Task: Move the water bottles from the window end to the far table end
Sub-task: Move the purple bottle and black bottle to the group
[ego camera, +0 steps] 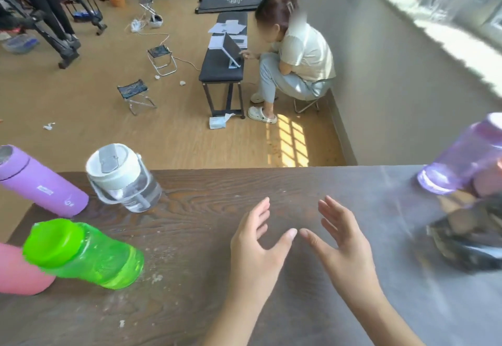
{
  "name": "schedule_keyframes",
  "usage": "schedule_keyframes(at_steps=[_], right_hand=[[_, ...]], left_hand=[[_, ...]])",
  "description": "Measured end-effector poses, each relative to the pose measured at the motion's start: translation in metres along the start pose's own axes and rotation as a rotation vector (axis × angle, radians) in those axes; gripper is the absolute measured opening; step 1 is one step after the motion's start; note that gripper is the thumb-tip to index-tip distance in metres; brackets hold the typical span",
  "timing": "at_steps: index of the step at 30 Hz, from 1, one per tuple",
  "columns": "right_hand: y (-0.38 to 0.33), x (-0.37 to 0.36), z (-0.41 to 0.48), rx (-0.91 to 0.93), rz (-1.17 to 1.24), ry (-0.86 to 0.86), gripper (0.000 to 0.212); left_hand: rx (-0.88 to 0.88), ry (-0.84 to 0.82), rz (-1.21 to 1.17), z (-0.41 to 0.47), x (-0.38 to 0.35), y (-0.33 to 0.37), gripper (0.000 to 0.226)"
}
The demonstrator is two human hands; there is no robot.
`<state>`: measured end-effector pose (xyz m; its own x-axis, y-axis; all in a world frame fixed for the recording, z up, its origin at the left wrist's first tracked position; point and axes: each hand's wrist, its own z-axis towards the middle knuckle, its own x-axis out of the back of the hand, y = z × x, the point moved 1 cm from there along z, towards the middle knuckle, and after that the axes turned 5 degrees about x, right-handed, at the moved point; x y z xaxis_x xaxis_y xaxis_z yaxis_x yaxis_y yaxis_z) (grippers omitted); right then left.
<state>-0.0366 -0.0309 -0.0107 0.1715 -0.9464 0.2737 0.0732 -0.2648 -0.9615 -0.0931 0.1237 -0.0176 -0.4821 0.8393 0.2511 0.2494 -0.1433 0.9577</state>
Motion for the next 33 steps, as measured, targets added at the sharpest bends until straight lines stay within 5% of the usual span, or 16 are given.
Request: schedule_keyframes(at_steps=[14, 18, 22, 24, 33], right_hand=[[0.074, 0.25, -0.059, -0.197, -0.213, 0.142, 0.034], [0.09, 0.283, -0.053, -0.252, -0.16, 0.342, 0.048], [0.094, 0.276, -0.031, -0.243, -0.091, 0.214, 0.124], [0.092, 0.266, -0.018, -0.2, -0.022, 0.16, 0.139], [0.092, 0.238, 0.016, -0.021, 0.082, 0.307, 0.12]], left_hand=[[-0.096, -0.39, 0.133, 0.043, -0.241, 0.102, 0.077], [-0.098, -0.428, 0.18, 0.059, -0.289, 0.122, 0.084], [-0.104, -0.42, 0.232, 0.073, -0.323, 0.13, 0.084], [-0.108, -0.393, 0.242, 0.078, -0.335, 0.129, 0.074], [-0.144, -0.249, 0.203, 0.088, -0.342, 0.129, 0.057]])
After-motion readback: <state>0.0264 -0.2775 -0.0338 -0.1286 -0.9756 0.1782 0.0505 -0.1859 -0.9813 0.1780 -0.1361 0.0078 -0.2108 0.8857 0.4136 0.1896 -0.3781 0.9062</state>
